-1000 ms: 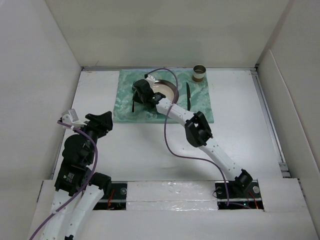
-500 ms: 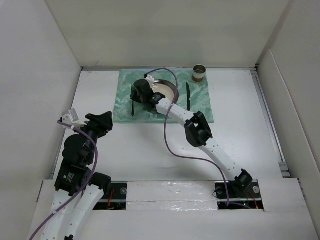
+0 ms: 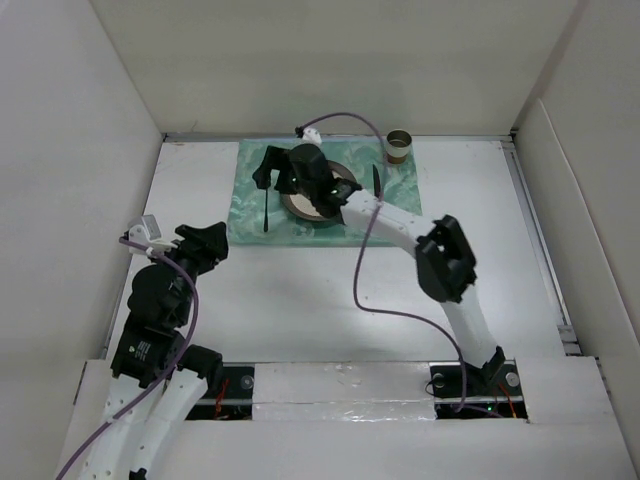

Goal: Set the dinner table for one person

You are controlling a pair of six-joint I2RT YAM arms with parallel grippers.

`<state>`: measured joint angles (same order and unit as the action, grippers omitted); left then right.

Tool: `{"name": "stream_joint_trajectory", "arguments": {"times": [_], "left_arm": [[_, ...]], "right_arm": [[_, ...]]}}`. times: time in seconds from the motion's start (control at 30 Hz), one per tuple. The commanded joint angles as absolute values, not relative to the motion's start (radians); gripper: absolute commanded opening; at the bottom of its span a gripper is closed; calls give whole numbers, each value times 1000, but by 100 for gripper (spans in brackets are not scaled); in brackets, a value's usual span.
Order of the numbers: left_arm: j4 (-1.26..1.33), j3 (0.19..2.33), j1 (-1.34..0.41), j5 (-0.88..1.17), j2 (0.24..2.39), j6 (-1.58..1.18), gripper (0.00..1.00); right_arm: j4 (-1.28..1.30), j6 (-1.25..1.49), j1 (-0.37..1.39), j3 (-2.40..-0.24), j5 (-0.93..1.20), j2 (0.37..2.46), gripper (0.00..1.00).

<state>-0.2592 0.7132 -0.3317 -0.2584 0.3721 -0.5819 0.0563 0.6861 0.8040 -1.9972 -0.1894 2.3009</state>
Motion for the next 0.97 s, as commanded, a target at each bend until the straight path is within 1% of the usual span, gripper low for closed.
{"name": "stream_joint_trajectory", "arguments": {"times": [0.0,0.03,0.07,0.1,0.13,0.17,0.2,0.23,0.27,0.33,0.37,0.43,0.47,0.5,0.53,0.6,0.67,0.73,0.8,0.93], "left_arm": [[-224,732,-334,-252,387,-557,61],[-225,732,-325,-249,387,-554,61],[-219,732,-325,-230,388,-542,61],[-215,732,-316,-221,388,-537,62],[-212,730,-316,-215,394,-535,62],[-209,729,-316,-203,397,-534,62],[-204,727,-307,-180,400,-525,63],[-201,727,-307,-179,400,-525,63],[-199,727,-307,-176,402,-520,63],[-192,724,-298,-154,400,-511,63],[-192,726,-298,-144,400,-508,64],[-192,732,-298,-118,385,-497,64],[-186,733,-298,-115,379,-492,64],[-184,736,-298,-115,364,-482,64],[-184,747,-298,-129,354,-476,65],[-189,762,-298,-159,339,-468,65],[-180,770,-298,-179,331,-453,64],[-151,752,-298,-158,327,-456,64],[-147,742,-298,-141,348,-466,64],[-173,735,-298,-135,376,-483,64]], "right_arm": [[-195,562,819,-1846,-134,1986,100],[-233,530,819,-1704,-132,1918,100],[-257,506,819,-1634,-111,1784,100],[-279,483,819,-1564,-95,1716,100],[-319,442,828,-1419,-83,1644,100],[-336,419,828,-1349,-84,1499,100],[-354,372,840,-1142,-93,1345,100],[-354,371,841,-1140,-106,1344,100],[-348,362,841,-1073,-126,1187,100],[-313,364,862,-944,-181,1021,100],[-302,373,862,-819,-261,848,100],[-226,412,883,-708,-357,668,100],[-186,434,884,-622,-458,582,100],[-145,451,884,-592,-513,411,100],[-44,486,884,-572,-603,334,100],[55,526,884,-526,-698,162,100],[159,537,884,-517,-768,97,100],[199,545,874,-525,-769,89,100],[196,542,874,-526,-761,126,100],[218,546,874,-581,-715,293,100]]}}
